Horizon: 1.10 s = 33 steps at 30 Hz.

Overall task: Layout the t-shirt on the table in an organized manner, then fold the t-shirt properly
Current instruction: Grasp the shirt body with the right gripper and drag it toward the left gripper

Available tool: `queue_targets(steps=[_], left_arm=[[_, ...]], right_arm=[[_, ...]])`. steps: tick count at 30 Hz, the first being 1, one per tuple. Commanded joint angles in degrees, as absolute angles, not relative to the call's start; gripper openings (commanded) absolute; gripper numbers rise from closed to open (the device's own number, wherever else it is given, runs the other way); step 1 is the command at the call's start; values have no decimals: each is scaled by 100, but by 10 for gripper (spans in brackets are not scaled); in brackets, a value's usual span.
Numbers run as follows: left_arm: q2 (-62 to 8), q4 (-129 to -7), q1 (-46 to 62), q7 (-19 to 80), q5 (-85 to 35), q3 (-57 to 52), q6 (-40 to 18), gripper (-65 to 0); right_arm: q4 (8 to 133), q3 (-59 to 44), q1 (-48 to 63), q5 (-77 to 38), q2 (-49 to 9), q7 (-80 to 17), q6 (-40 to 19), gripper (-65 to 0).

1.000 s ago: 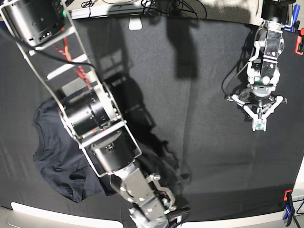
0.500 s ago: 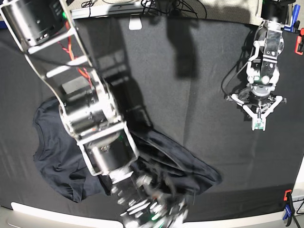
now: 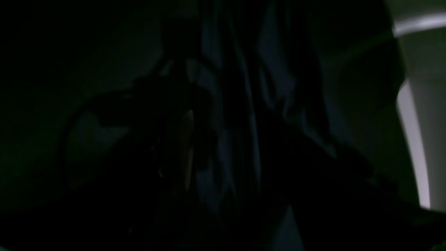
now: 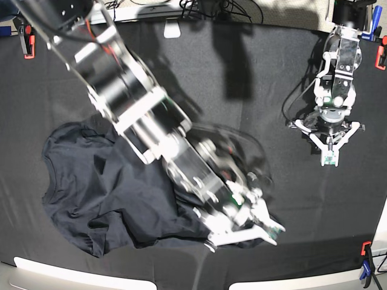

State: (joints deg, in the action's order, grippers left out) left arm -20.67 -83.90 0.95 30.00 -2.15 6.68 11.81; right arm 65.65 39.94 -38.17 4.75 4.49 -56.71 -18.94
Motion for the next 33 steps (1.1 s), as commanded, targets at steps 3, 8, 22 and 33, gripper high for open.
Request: queue_targets(steps=[3, 8, 22, 33], left_arm=[[-2132, -8506, 19, 2821, -156, 635, 1249, -492], [-2132, -8506, 19, 2832, -156, 635, 1249, -492], [-2130, -8506, 19, 2832, -156, 635, 1249, -492], [-2130, -8506, 19, 2853, -156, 635, 1249, -492]], right_arm=[[7057, 3946, -3647, 421, 176, -5990, -1872, -364], [7400, 3946, -3096, 438, -132, -6114, -1874, -364], [7369, 3951, -2714, 821, -878, -5612, -1758, -364], [6949, 3951, -2714, 628, -825, -5301, -1909, -368]])
